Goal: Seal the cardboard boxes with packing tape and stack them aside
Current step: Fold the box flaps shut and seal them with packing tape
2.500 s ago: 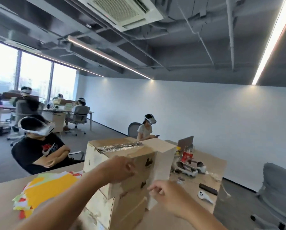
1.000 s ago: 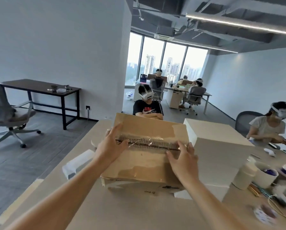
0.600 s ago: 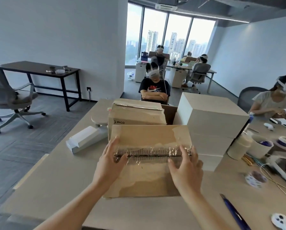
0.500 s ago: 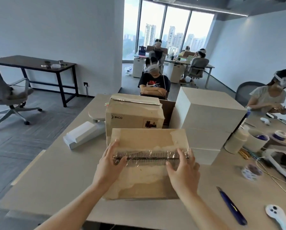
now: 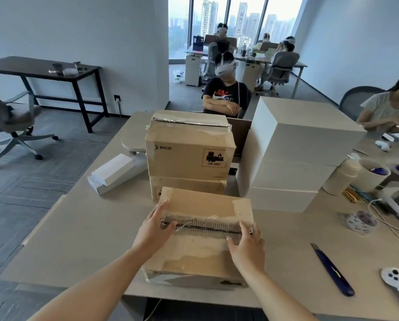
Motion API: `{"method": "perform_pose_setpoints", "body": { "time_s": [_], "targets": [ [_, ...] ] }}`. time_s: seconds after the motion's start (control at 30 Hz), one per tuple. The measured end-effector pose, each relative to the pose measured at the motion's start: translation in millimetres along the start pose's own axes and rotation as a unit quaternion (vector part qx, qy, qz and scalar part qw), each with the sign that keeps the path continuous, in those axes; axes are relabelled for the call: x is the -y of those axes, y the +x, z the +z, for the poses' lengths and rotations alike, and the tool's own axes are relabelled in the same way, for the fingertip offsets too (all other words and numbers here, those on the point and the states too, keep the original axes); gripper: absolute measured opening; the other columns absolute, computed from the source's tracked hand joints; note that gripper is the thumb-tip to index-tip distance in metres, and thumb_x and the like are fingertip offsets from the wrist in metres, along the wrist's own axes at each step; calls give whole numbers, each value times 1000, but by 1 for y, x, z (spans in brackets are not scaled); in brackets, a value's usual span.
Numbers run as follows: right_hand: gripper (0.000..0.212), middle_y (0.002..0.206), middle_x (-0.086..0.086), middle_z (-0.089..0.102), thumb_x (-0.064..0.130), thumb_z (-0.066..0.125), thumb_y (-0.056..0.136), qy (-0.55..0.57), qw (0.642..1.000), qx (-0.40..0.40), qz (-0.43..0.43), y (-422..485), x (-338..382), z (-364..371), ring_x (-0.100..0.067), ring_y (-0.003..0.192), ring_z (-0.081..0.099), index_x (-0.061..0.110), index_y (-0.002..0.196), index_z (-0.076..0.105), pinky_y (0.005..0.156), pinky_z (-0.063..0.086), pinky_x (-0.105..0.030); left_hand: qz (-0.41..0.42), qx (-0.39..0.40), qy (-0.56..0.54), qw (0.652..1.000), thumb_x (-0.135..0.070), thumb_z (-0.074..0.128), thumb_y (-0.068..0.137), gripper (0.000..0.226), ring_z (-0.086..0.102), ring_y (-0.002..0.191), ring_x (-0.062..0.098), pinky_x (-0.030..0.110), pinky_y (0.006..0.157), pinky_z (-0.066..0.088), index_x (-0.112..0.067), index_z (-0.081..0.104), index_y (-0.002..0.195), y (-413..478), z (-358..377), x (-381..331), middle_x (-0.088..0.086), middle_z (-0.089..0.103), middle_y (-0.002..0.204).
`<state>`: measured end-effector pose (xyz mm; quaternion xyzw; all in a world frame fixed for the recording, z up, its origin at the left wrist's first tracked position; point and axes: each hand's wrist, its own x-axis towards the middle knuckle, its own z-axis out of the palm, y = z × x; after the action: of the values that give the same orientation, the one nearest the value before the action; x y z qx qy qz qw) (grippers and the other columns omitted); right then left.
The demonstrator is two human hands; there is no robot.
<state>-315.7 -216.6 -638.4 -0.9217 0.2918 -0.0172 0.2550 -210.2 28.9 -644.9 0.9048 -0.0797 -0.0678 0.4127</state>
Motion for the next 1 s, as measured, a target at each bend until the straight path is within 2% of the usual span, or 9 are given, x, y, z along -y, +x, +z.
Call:
{"method": "perform_pose_setpoints", "body": {
  "time_s": [0.07,0.23,0.43,0.53,0.67,0.77,0.83,0.9,1.0],
  "targets": [
    [63,162,-2,10,52,54,92,-10,1000,8,2,8,4,4,-33,138,29,35,148,32,107,38,-41,-15,10,0,1000,-44,66,90,68,63,86,0,29,73,55,-53,29,146,8,2,8,-20,40,149],
    [63,162,0,8,50,54,93,-28,998,48,-11,29,9,8,-30,141,22,35,149,31,111,33,-39,-54,62,11,997,-46,59,93,66,64,99,11,40,80,59,-52,22,147,31,5,24,-7,33,154],
    [76,162,3,10,38,62,93,51,993,101,-14,51,5,-3,-25,146,20,26,154,19,117,26,-39,-102,86,45,990,-46,57,95,80,47,133,31,39,100,46,-39,7,157,56,-2,20,3,29,159],
    [86,163,0,6,31,63,93,84,990,114,10,49,-6,-3,-21,149,15,18,156,6,119,22,-36,-113,80,17,990,-36,53,99,74,50,129,28,36,96,46,-34,8,158,52,-1,25,3,32,159],
    [85,162,6,15,31,59,95,139,975,163,65,39,-11,-2,-21,146,26,16,156,1,113,27,-33,-170,63,-27,983,-23,43,102,53,52,126,32,35,93,45,-23,30,154,40,0,33,7,47,148],
    [78,161,5,19,30,59,95,173,970,151,81,38,-5,-5,-21,144,31,15,155,12,111,30,-33,-195,67,-86,975,-25,39,102,32,62,107,30,44,94,53,-21,52,132,38,-4,30,8,63,122],
    [70,157,2,30,32,60,93,199,967,138,82,39,1,-10,-23,140,37,18,152,25,111,33,-35,-192,78,-103,973,-26,41,99,28,65,100,27,48,90,56,-25,58,121,46,-7,34,6,67,116],
    [60,150,-1,42,33,58,94,211,967,125,75,39,6,-15,-24,135,43,20,148,35,109,36,-36,-187,90,-119,971,-24,47,95,31,66,98,24,46,86,58,-28,59,124,48,-11,30,2,68,113],
    [52,148,-6,44,30,53,98,236,964,86,82,37,7,-23,-25,133,44,15,146,39,106,36,-36,-168,90,-154,970,-23,54,94,33,70,96,23,44,84,60,-30,60,127,33,-23,9,1,71,110]
  ]
}}
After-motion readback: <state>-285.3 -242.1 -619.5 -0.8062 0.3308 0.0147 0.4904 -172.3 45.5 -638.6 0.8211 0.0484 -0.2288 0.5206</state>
